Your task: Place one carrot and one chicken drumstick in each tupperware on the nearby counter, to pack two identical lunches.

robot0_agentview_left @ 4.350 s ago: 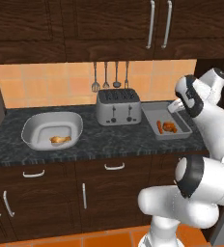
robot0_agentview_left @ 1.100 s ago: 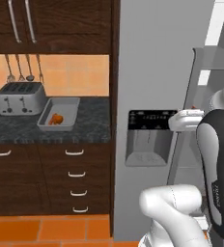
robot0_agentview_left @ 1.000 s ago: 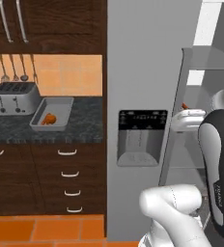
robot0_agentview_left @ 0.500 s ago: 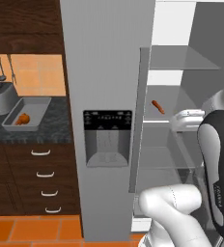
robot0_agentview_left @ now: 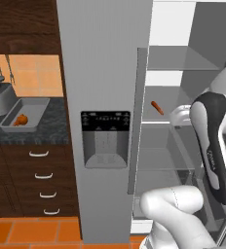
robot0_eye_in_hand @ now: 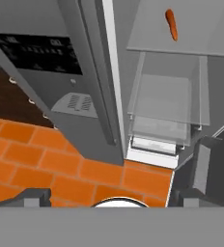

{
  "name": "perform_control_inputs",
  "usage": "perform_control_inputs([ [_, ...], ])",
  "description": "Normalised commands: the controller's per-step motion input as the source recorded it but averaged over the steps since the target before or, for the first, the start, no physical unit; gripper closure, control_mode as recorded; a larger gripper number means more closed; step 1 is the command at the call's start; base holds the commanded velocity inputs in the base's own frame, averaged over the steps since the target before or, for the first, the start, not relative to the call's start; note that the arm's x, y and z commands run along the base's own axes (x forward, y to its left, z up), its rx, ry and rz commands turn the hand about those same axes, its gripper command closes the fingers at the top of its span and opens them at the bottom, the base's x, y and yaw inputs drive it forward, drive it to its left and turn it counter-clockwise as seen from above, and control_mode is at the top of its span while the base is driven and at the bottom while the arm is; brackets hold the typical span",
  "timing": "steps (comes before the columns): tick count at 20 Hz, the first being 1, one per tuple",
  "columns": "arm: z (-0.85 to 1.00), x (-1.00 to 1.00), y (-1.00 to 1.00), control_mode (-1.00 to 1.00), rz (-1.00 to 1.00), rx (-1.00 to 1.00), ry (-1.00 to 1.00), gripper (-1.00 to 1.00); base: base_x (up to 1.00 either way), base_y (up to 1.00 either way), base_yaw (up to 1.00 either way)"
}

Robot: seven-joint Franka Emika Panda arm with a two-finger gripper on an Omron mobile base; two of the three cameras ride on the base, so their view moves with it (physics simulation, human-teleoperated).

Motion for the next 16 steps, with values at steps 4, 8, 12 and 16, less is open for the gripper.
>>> perform_control_inputs([
  [4, -1.0, 1.0, -0.12, -1.0, 0.0, 0.0, 0.04, -1.0, 0.0, 0.0, 0.0],
  [8, -0.87, 0.98, -0.63, -1.0, 0.0, 0.03, -0.28, -1.0, 0.0, 0.0, 0.0],
  [12, -0.78, 1.0, -0.29, -1.0, 0.02, -0.17, -0.62, -1.0, 0.0, 0.0, 0.0],
  [16, 0.55, 1.0, -0.49, -1.0, 0.14, -0.08, -0.32, -1.0, 0.0, 0.0, 0.0],
])
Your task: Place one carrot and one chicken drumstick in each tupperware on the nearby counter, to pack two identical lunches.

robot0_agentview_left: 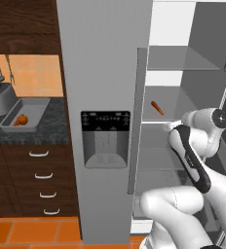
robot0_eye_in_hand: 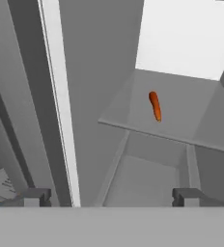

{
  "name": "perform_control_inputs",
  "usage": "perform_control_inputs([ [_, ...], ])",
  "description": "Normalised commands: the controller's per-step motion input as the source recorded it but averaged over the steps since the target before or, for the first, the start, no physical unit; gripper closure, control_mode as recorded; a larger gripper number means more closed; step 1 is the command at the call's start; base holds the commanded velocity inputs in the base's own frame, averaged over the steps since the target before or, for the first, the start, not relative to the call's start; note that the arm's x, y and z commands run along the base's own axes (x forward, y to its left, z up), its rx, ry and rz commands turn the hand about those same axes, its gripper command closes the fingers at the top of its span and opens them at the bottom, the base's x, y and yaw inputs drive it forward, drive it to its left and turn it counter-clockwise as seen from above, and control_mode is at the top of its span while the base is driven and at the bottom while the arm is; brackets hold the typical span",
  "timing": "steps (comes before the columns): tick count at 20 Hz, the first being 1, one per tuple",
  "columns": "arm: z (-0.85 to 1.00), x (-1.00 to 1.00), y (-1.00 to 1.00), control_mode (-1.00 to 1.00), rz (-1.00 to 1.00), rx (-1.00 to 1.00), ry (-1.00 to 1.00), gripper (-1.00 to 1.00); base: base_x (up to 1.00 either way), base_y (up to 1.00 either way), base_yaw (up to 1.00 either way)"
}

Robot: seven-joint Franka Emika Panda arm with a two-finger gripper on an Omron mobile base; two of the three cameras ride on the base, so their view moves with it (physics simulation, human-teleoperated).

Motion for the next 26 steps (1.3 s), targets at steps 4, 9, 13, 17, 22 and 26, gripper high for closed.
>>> perform_control_inputs([
  [4, 0.93, 1.0, -0.39, -1.0, 0.19, 0.02, 0.04, -1.0, 0.0, 0.0, 0.0],
  [9, 0.1, 0.25, -0.02, -1.0, 0.02, 0.0, 0.01, -1.0, 0.0, 0.0, 0.0],
  [13, -0.01, 0.05, 0.0, -1.0, 0.0, 0.0, 0.0, -1.0, 0.0, 0.0, 0.0],
  [17, -0.26, 0.78, -0.11, -1.0, -0.08, 0.0, 0.25, -1.0, 0.0, 0.0, 0.0],
  [22, -0.02, 0.67, -0.33, -1.0, -0.15, 0.0, 0.19, -1.0, 0.0, 0.0, 0.0],
  [26, -0.03, 0.1, -0.29, -1.0, 0.0, -0.01, 0.01, -1.0, 0.0, 0.0, 0.0],
])
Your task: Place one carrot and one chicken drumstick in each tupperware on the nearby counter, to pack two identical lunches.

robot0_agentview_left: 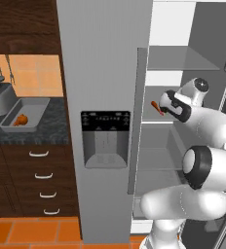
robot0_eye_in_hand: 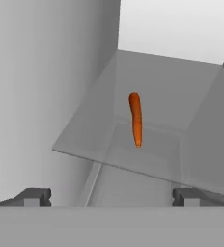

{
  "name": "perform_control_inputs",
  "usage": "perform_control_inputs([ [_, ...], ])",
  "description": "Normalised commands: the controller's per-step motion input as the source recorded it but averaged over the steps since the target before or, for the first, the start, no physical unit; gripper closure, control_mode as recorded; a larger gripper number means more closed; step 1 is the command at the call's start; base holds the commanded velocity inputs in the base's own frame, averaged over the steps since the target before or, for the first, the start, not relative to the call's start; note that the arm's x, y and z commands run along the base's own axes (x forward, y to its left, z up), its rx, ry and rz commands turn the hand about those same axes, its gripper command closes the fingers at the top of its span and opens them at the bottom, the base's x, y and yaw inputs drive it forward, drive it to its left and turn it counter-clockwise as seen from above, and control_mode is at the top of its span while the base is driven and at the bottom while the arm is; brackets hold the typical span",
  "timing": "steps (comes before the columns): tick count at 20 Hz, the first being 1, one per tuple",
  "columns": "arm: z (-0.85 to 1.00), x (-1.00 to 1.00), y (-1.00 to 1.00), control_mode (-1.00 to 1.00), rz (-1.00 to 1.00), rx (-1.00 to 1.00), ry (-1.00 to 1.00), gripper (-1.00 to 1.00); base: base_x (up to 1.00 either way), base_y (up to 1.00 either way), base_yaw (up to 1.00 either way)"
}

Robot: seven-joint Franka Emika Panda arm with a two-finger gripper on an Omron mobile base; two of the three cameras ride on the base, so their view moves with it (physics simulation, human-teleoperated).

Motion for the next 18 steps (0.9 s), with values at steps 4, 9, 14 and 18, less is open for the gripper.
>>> perform_control_inputs([
  [4, -0.15, 0.46, -0.27, -1.0, 0.0, -0.05, 0.0, -1.0, 0.0, 0.0, 0.0],
  [9, -0.4, 0.48, -0.09, -1.0, 0.03, -0.09, 0.0, -1.0, 0.0, 0.0, 0.0],
  [14, -0.22, 0.26, 0.0, -1.0, 0.05, -0.09, 0.0, -1.0, 0.0, 0.0, 0.0],
  [18, -0.05, 0.41, 0.02, -1.0, 0.0, -0.01, 0.0, -1.0, 0.0, 0.0, 0.0],
])
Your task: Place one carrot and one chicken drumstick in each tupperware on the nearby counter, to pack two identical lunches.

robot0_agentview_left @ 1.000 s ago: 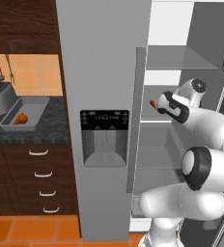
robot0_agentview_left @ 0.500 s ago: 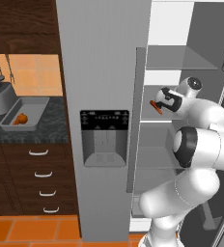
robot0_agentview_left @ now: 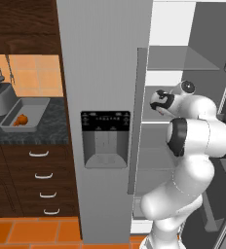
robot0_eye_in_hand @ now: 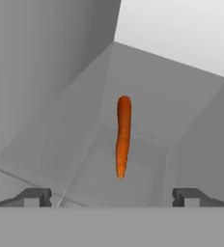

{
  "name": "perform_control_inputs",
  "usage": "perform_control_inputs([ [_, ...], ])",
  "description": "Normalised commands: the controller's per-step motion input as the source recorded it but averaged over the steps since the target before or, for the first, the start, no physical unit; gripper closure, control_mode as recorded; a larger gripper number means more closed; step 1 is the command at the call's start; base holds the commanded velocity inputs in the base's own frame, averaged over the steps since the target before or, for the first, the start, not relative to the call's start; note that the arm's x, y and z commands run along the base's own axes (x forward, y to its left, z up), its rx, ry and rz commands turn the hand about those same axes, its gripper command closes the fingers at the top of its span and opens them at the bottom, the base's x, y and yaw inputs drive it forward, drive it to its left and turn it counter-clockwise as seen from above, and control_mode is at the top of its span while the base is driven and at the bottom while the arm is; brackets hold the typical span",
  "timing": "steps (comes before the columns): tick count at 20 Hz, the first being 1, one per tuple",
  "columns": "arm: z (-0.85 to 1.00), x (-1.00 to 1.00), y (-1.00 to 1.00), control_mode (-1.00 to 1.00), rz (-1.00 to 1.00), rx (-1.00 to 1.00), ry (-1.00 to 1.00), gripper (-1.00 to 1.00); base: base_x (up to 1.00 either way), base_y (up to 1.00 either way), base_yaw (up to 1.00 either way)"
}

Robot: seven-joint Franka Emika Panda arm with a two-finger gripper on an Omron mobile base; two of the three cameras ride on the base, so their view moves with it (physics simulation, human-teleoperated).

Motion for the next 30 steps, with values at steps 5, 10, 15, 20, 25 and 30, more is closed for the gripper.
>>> perform_control_inputs([
  [5, -0.13, 0.43, 0.01, -1.0, 0.0, 0.0, 0.0, -1.0, 0.0, 0.0, 0.0],
  [10, -0.21, 0.44, 0.0, -1.0, 0.0, 0.0, 0.01, -1.0, 0.0, 0.0, 0.0],
  [15, -0.3, 0.44, 0.0, -1.0, 0.0, 0.0, 0.01, -1.0, 0.0, 0.0, 0.0],
  [20, -0.25, 0.42, 0.0, -1.0, 0.0, 0.0, 0.0, -1.0, 0.0, 0.0, 0.0],
  [25, -0.33, 0.45, 0.0, -1.0, 0.0, 0.0, 0.0, -1.0, 0.0, 0.0, 0.0],
  [30, -0.37, 0.64, 0.09, -1.0, 0.0, 0.0, 0.0, -1.0, 0.0, 0.0, 0.0],
])
